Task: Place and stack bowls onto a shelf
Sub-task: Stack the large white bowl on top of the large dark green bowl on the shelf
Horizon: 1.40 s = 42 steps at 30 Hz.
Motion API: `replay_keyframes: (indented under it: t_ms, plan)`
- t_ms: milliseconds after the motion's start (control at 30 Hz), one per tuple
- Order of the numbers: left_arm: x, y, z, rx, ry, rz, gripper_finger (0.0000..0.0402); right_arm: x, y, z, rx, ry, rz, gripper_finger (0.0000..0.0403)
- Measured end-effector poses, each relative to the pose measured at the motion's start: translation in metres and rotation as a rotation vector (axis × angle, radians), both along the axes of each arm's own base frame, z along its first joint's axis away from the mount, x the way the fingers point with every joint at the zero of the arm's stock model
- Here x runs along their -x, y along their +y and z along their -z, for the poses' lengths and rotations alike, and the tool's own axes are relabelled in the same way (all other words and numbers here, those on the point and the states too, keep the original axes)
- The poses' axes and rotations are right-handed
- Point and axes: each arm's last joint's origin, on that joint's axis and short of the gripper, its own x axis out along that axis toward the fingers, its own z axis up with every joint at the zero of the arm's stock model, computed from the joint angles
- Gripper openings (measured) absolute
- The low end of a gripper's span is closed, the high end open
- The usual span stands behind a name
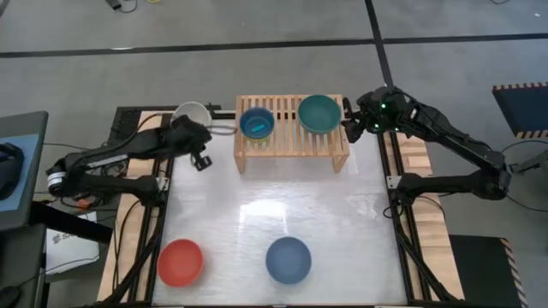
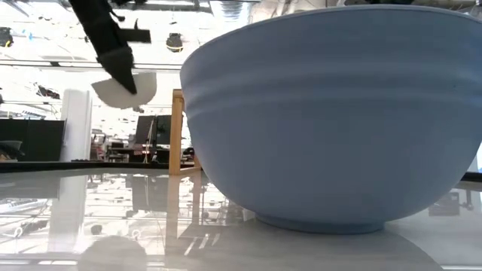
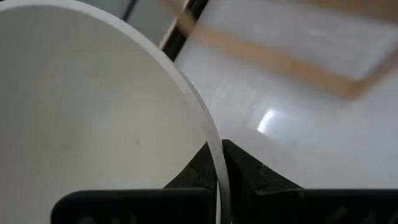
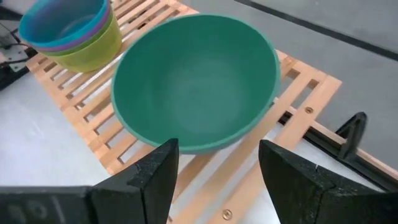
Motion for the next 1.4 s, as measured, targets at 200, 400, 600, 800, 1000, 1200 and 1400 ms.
replay_keyframes:
  t_ms: [200, 400, 600, 800, 1000, 1200, 1400]
  plan:
    - [0.002, -0.040, -0.014, -0.180, 0.050, 0.272, 0.0000, -0.014, 0.006, -0.005, 0.039, -0.074, -0.065, 0.0248]
    - [-0.010, -0.072, -0.026, -0.495, 0.247, 0.439, 0.0000, -0.030, 0.023, -0.023, 0.120, -0.202, -0.188, 0.0248]
    - [-0.048, -0.099, -0.026, -0.762, 0.409, 0.456, 0.0000, -0.054, 0.048, -0.042, 0.224, -0.285, -0.372, 0.0248]
    - [-0.098, -0.119, -0.013, -0.972, 0.650, 0.383, 0.0000, -0.083, 0.079, -0.056, 0.434, -0.281, -0.483, 0.0248]
    - [-0.139, -0.130, -0.010, -0.984, 0.701, 0.404, 0.0000, -0.117, 0.117, -0.057, 0.705, -0.146, -0.501, 0.0248]
    - [-0.170, -0.138, -0.012, -0.993, 0.732, 0.418, 0.0000, -0.149, 0.146, -0.054, 0.892, -0.021, -0.432, 0.0248]
    - [-0.184, -0.142, -0.010, -0.999, 0.754, 0.435, 0.0000, -0.173, 0.142, -0.047, 0.942, 0.108, -0.337, 0.0248]
